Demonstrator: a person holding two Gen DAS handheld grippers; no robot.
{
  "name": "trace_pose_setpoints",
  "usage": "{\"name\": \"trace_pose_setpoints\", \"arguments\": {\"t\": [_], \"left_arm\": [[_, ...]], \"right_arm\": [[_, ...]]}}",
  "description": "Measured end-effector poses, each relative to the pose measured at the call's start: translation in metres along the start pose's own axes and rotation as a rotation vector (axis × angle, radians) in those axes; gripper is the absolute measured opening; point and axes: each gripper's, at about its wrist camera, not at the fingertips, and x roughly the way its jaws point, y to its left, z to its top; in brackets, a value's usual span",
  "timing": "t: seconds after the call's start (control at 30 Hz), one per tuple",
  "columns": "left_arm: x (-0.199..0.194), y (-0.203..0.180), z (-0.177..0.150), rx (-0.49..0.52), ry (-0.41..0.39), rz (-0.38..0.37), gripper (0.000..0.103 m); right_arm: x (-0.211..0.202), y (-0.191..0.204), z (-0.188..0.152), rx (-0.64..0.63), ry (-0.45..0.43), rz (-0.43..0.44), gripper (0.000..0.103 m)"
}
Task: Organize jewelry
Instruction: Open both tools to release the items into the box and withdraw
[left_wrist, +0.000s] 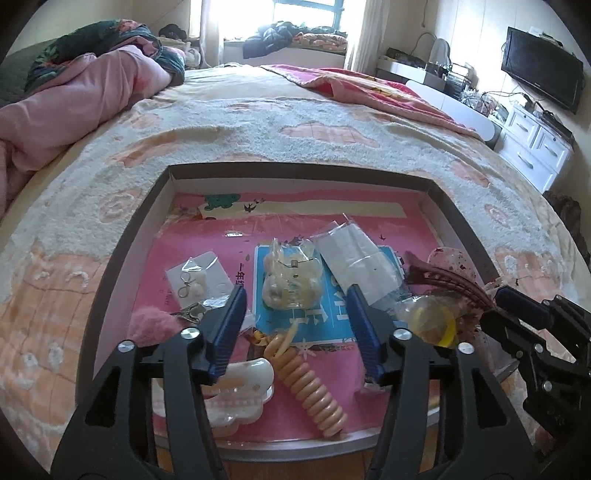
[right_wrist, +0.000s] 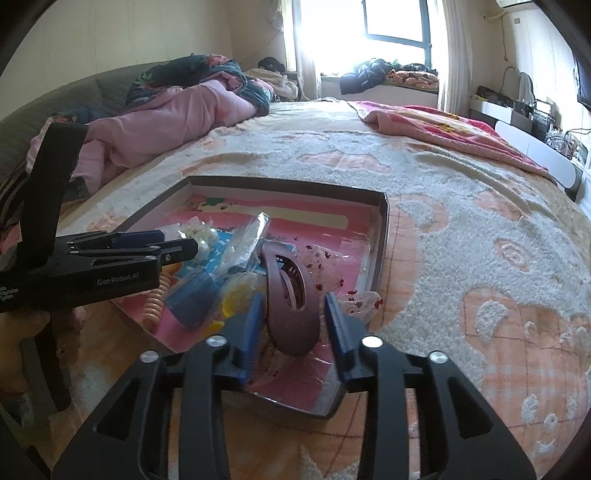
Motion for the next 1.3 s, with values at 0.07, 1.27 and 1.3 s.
{"name": "trace_pose_setpoints", "arguments": {"t": [0.07,1.27,1.3], "left_arm": [[-0.003,0.001,0.0,-0.002,-0.004,0.001,0.054],[-0.109,-0.011,-0.042,0.028,-0.127,-0.023,0.092],[-0.112,-0.01,-0.044,0.025,-0.13,-0.021,0.092]], "right_arm": [[-0.004,0.0,0.0,0.0,-0.014,-0.001,0.042],[-0.094,0.008,-0.008,0.05,-0.193,-0.062,0.096],[-0.096,0.009,-0.009,0.05,-0.193,-0.064,0.096]]}}
